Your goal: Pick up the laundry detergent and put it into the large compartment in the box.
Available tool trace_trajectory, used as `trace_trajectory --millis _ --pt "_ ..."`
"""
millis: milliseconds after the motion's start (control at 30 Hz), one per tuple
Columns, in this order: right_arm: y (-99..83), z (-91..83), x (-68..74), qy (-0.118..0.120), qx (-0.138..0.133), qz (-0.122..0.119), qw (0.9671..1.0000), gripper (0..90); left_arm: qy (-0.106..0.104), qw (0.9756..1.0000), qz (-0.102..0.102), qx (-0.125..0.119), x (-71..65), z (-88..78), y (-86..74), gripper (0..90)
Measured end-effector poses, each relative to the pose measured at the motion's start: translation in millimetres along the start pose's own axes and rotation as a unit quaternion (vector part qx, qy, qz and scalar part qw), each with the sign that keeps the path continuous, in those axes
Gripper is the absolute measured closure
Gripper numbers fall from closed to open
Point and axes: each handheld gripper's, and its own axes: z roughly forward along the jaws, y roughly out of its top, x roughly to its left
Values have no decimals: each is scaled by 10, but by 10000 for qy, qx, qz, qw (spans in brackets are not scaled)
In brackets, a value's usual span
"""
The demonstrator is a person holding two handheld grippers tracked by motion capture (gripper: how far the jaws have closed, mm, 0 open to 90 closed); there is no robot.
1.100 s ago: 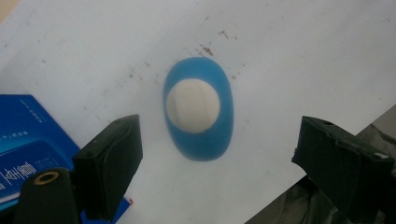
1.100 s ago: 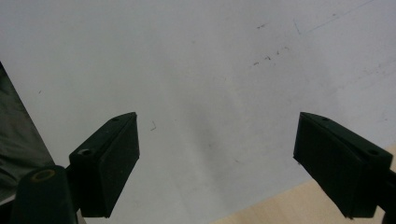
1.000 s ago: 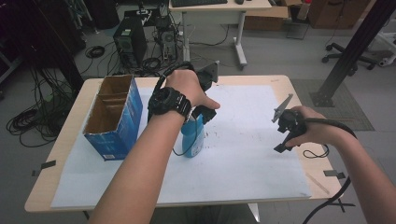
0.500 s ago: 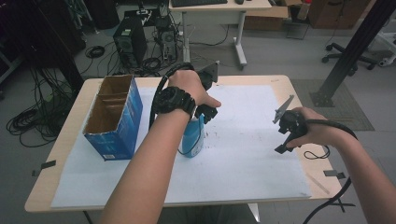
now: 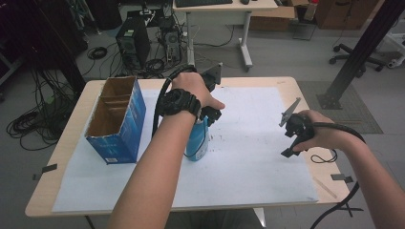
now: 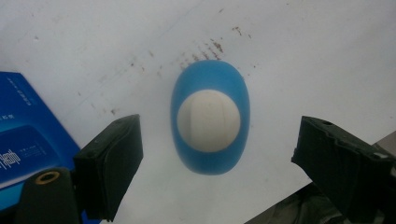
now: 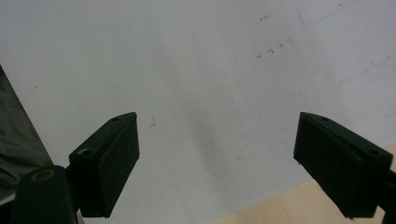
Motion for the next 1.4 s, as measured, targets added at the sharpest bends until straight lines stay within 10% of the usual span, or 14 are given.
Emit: trace_trajectory --millis 1400 --pt "-47 28 1 24 31 26 10000 141 95 9998 -45 151 8 141 40 154"
